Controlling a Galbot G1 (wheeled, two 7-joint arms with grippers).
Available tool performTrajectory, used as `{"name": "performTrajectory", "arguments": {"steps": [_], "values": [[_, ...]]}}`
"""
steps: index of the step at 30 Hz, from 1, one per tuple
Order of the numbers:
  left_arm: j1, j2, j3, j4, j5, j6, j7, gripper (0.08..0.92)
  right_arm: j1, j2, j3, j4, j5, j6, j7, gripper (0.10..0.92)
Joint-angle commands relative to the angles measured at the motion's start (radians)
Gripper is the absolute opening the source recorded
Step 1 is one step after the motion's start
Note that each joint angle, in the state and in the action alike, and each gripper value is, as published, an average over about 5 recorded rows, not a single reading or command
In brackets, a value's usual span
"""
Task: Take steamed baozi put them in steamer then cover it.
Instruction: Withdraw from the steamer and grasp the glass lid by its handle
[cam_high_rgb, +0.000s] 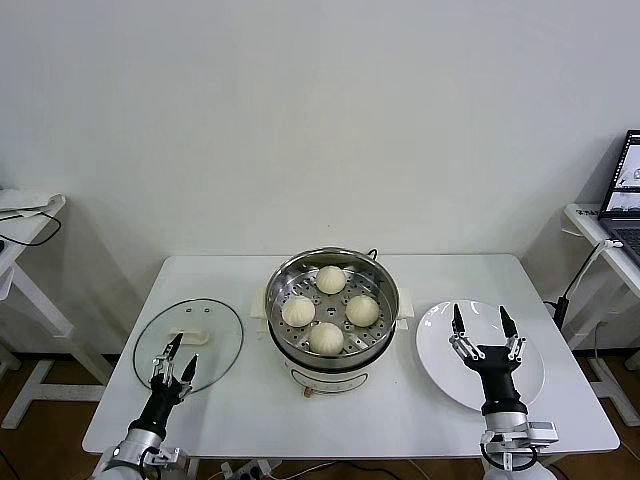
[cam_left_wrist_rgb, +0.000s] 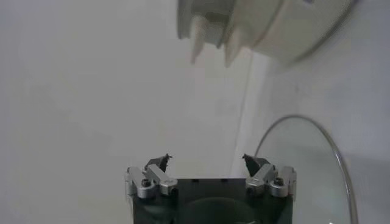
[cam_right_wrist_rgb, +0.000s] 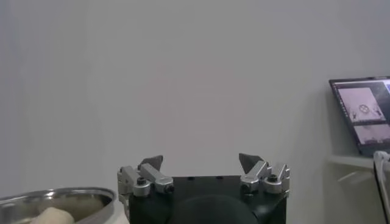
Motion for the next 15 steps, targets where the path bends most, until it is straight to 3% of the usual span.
{"name": "performTrajectory", "arguments": {"steps": [1,15], "values": [[-0.14,0.003,-0.009,0.139,0.127,0.057,-0.035,0.823,-0.003,0.011,0.003,-0.008,-0.007,0.007,0.001,0.823],[-0.239,0.006,-0.002,0.242,0.161,0.088,-0.032,0.823,0.02,0.009,0.001,-0.043,-0.014,0.012,-0.004,0.823]]}}
